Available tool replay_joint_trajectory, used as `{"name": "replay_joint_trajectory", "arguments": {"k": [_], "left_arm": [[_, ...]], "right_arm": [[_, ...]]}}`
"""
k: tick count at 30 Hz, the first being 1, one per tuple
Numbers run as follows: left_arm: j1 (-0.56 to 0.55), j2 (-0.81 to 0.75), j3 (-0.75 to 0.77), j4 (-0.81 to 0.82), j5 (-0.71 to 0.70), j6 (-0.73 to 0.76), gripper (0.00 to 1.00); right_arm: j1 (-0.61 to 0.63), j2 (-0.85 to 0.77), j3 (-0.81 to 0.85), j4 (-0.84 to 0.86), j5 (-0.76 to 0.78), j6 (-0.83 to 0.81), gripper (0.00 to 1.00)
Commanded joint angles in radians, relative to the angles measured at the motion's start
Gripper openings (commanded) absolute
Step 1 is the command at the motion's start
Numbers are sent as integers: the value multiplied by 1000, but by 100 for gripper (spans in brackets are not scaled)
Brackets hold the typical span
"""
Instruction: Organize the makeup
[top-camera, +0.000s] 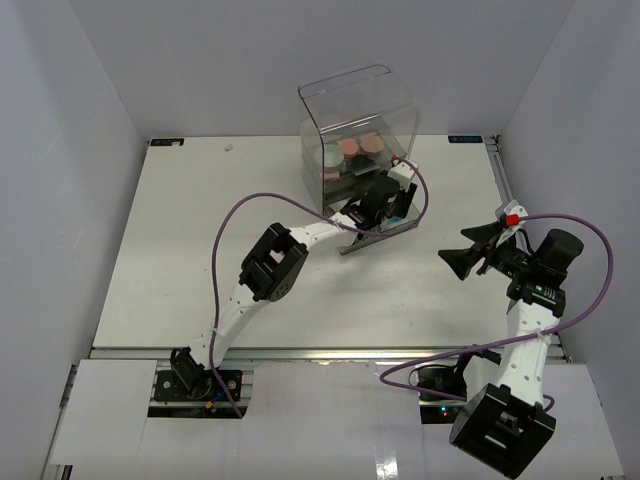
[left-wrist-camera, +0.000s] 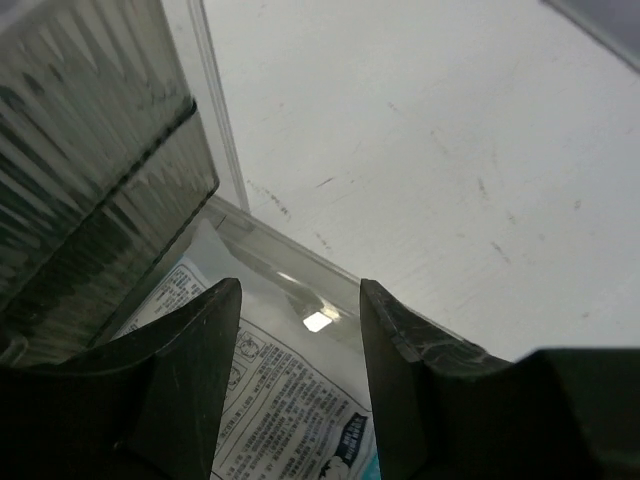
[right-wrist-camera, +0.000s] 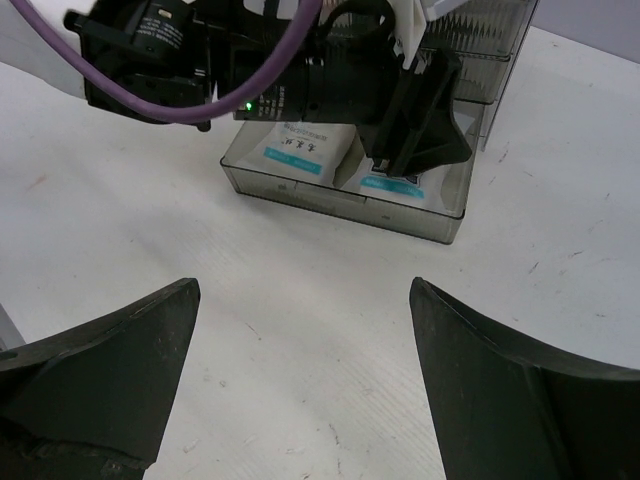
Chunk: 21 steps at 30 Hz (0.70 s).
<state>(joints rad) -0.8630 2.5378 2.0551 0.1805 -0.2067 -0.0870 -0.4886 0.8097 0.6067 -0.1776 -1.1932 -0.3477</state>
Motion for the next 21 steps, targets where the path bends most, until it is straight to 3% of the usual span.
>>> {"name": "replay_joint_trajectory", "arguments": {"k": [1,11,15,21], "left_arm": [[-35,-247,-42,12,80,-12,61],[-28,-560,-495,-100,377,-2,41],[-23,-559,-531,-263,430,69,31],[-22,-513,-529,-368,400,188,33]], "right_arm": [[-7,-2,-1,27,-31,3,92],[-8,-4,-4,29,-43,3,92],[-8,-4,-5,29,-41,2,92],[-10,-1,-7,30,-36,1,92]]}}
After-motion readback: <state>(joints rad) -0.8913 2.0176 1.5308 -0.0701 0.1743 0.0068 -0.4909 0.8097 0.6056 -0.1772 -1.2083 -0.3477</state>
